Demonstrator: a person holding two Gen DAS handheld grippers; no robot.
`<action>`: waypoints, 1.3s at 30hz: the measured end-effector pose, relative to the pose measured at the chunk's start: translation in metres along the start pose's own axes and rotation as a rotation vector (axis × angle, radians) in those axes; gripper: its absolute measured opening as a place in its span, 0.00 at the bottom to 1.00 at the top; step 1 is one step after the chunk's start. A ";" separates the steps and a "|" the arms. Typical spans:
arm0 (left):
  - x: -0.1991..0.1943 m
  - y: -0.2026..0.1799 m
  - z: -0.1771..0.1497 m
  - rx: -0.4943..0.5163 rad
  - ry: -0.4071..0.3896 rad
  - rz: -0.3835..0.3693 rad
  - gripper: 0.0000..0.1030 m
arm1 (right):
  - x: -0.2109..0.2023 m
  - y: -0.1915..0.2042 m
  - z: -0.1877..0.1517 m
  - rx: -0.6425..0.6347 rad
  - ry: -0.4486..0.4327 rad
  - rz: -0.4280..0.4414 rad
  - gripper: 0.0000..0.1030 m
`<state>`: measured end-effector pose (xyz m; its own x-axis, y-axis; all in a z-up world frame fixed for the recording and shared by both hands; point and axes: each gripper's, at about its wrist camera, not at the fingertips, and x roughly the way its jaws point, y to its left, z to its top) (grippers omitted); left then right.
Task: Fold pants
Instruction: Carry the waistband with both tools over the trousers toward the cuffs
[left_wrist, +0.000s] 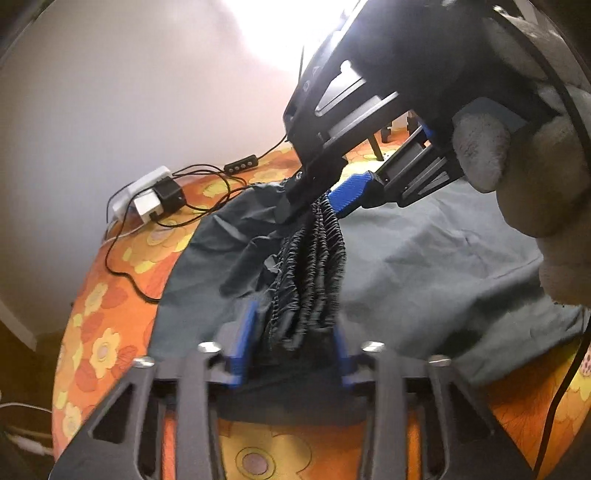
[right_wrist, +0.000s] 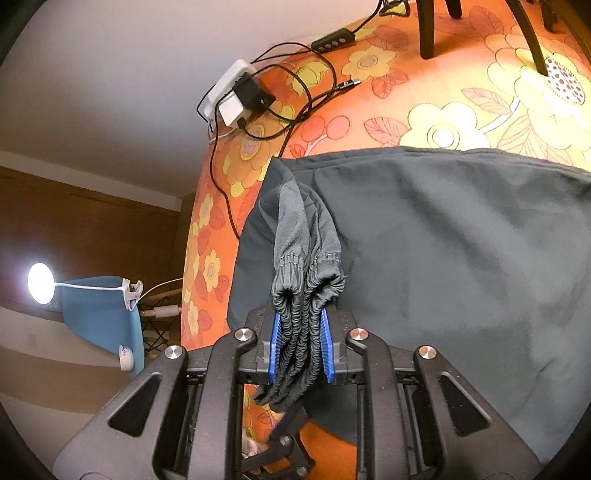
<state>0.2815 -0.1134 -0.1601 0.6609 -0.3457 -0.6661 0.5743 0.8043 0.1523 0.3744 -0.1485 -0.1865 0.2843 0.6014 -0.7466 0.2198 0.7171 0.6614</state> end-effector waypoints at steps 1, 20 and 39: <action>0.001 0.001 0.000 -0.008 0.001 -0.006 0.20 | -0.001 0.000 0.000 -0.002 -0.002 -0.001 0.19; -0.040 -0.059 0.044 -0.019 -0.074 -0.192 0.14 | -0.093 -0.013 -0.007 -0.098 -0.082 0.016 0.18; -0.050 -0.211 0.083 0.017 -0.145 -0.405 0.14 | -0.247 -0.122 -0.040 -0.094 -0.152 -0.083 0.18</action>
<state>0.1673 -0.3059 -0.0979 0.4410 -0.6971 -0.5652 0.8082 0.5824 -0.0877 0.2401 -0.3707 -0.0857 0.4078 0.4842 -0.7741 0.1619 0.7961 0.5832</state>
